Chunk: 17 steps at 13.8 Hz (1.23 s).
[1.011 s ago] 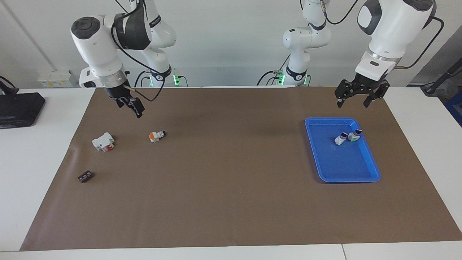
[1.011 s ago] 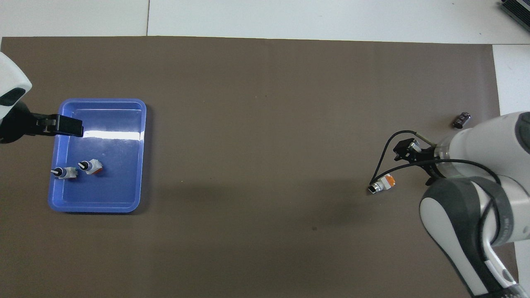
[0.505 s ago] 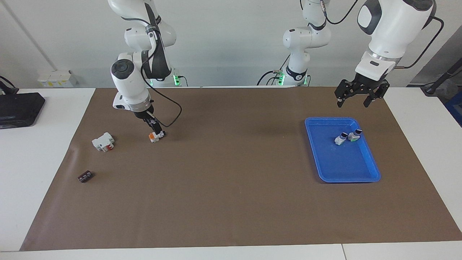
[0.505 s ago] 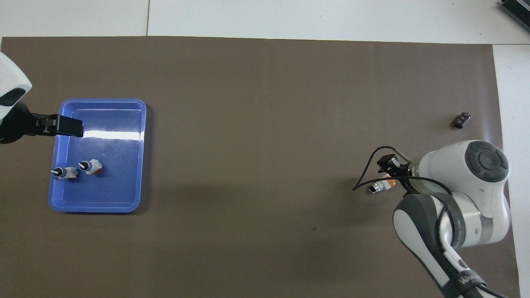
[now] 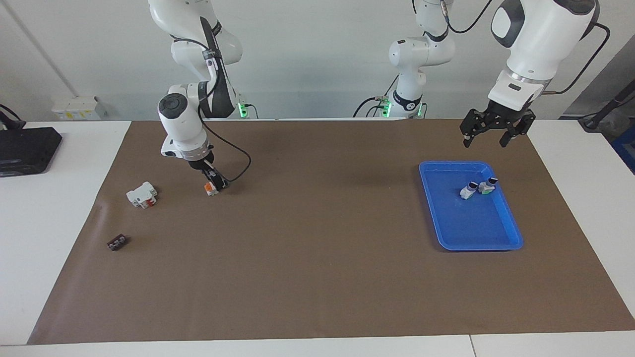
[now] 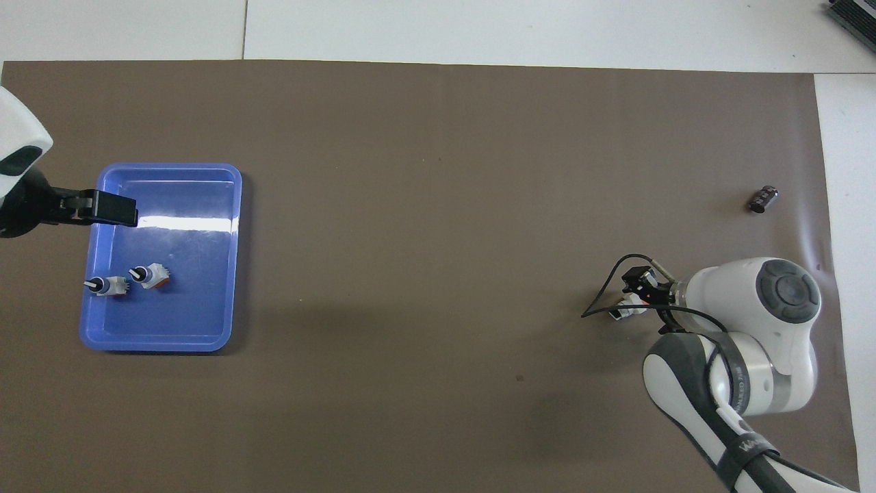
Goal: Turn and place switch with both arms
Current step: 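Close the right gripper on the white-and-orange switch, then lift the switch with the right gripper while the left gripper approaches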
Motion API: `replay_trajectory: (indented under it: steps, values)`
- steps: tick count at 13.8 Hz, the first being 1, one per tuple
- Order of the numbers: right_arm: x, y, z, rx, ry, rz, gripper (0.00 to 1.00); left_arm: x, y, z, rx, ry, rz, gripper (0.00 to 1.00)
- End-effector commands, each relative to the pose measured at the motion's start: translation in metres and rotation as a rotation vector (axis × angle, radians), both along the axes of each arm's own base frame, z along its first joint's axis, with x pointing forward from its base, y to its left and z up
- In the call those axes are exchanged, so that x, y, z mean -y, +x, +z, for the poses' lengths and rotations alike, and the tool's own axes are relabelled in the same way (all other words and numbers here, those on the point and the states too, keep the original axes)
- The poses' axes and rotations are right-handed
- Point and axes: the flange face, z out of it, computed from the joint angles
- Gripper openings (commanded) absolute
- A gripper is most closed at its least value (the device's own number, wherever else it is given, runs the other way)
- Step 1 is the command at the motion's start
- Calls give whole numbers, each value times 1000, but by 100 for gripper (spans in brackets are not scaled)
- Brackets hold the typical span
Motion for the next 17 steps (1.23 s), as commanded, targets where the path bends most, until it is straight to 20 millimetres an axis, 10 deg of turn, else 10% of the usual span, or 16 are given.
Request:
replay_trajectory:
  steps: [1, 15, 17]
  values:
    - [9, -1, -3, 12, 11, -36, 100, -2, -9, 1, -1, -10, 1, 100]
    - [5, -3, -24, 12, 72, -91, 99, 0, -9, 0, -3, -10, -2, 100]
    - [5, -3, -24, 10, 77, -97, 67, -1, -9, 0, -3, -10, 0, 100]
